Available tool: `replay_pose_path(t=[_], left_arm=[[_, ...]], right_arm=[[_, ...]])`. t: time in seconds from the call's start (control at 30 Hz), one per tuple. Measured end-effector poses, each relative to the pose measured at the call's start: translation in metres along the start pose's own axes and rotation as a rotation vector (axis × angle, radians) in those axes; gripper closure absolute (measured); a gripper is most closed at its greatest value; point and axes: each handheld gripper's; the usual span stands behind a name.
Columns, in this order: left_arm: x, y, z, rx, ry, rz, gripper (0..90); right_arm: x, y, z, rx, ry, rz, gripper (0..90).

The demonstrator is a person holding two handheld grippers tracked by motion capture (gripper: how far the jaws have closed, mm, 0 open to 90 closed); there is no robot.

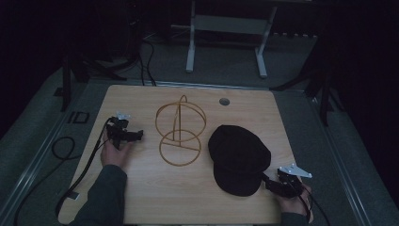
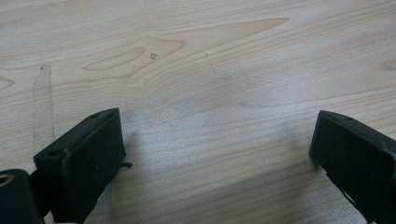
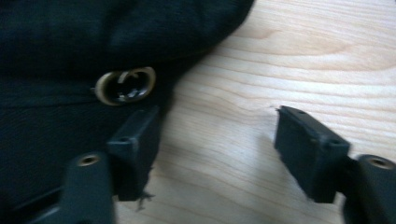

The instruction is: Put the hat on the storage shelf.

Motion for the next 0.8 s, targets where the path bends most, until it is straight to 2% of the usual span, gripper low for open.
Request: replay_pose_path(t=[0.3, 0.37, 0.53, 0.6, 0.63, 0.7, 0.8], left_arm=[[0.000, 0.000, 0.000, 0.000, -0.001, 0.000, 2.9], [0.000, 0.000, 0.000, 0.000, 0.000, 0.000, 2.9], [0.000, 0.000, 0.000, -0.001, 0.000, 0.001, 2.9], [0.000, 0.000, 0.000, 0.000, -0.001, 0.001, 2.9], [0.000, 0.000, 0.000, 0.000, -0.001, 0.001, 2.9], [0.000, 0.000, 0.000, -0.001, -0.002, 0.001, 2.9], [0.000, 0.000, 0.000, 0.000, -0.001, 0.001, 2.9]], right_arm=[[0.001, 0.000, 0.000, 0.002, 0.007, -0.009, 33.9], [0.002, -0.002, 0.001, 0.014, 0.013, -0.010, 34.2], [0.000, -0.006, 0.003, 0.058, 0.012, -0.007, 41.7], [-0.001, -0.009, 0.006, 0.087, 0.004, 0.012, 44.4], [-0.001, -0.009, 0.006, 0.087, 0.004, 0.012, 44.4], [-0.001, -0.010, 0.011, 0.096, -0.001, 0.047, 45.1], [-0.001, -0.011, 0.015, 0.098, -0.005, 0.061, 45.1]])
Point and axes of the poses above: each handheld gripper's, and its own axes: z roughly backward along the jaws, y roughly out of its underside, x roughly to its left, and after that the axes turned 6 degrees about y, right-handed
